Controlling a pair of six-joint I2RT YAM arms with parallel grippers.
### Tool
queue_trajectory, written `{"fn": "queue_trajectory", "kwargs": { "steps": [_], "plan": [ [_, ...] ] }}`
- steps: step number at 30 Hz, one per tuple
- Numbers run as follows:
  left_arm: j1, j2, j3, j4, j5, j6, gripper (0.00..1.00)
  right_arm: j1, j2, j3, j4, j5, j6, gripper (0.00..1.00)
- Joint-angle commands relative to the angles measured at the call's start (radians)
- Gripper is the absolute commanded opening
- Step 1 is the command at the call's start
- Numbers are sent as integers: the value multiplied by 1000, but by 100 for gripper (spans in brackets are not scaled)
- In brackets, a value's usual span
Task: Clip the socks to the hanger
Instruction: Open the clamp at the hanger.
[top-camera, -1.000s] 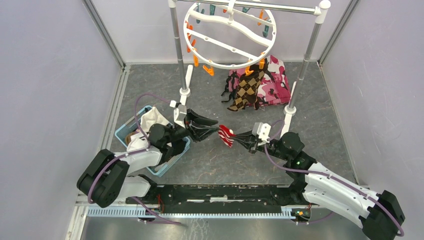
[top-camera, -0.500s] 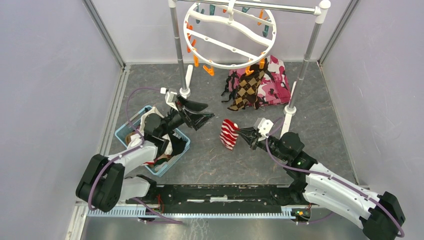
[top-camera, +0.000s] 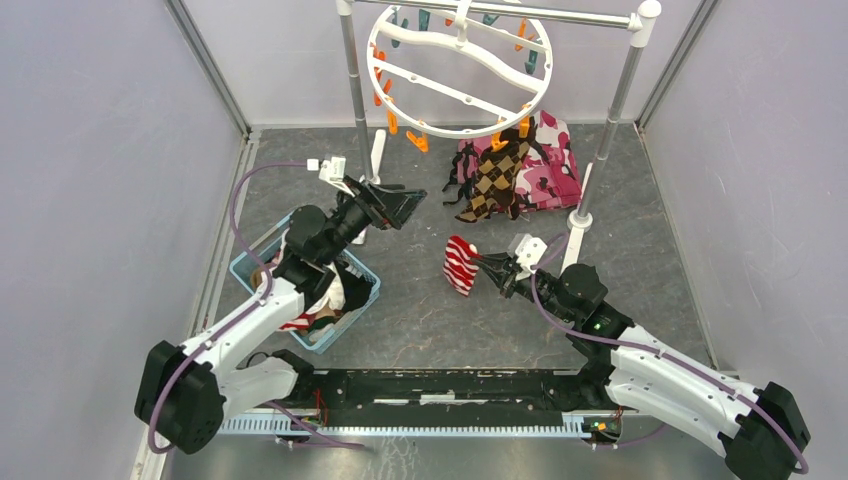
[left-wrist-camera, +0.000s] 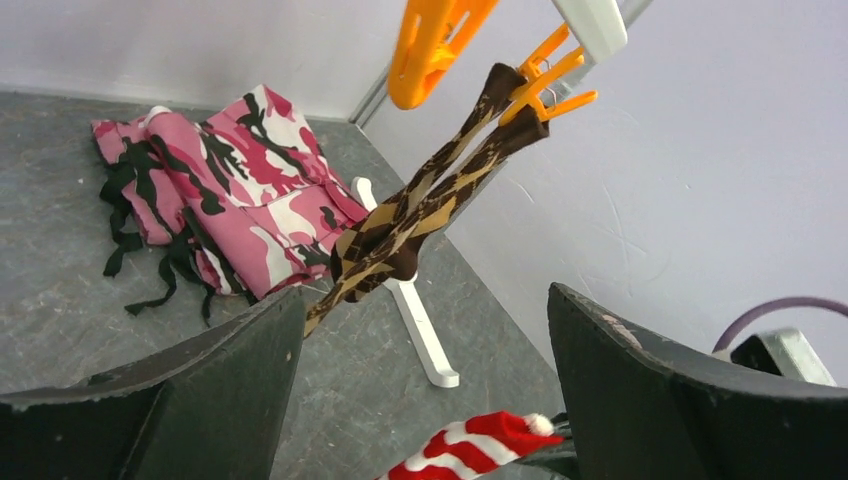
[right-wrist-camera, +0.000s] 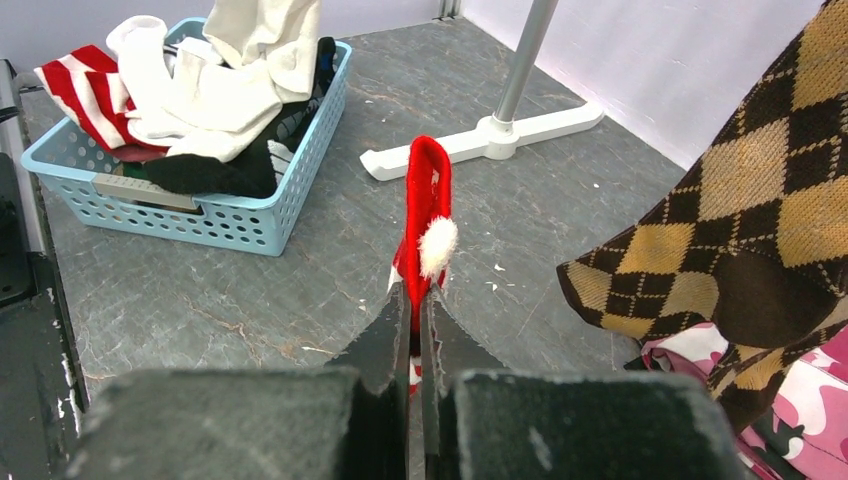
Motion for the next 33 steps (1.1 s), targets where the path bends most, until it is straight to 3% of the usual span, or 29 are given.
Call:
{"fn": "queue_trajectory", "kwargs": {
  "steps": [1, 4, 10, 13, 33],
  "plan": [
    [-109, -51, 119, -255, -267, 109, 94, 1, -3, 4, 51, 27, 16, 0],
    [-174, -54, 193, -367, -450, 131, 90, -1, -5, -4, 57, 28, 20, 0],
    [-288, 26, 347, -545, -754, 141, 75, -2, -10, -10, 60, 27, 23, 0],
    [-322, 69, 401, -570, -838, 160, 70, -1, -22, -14, 60, 31, 24, 0],
    [-340, 195, 448, -258, -896, 283, 65, -9, -52, -27, 50, 38, 21, 0]
  ]
}}
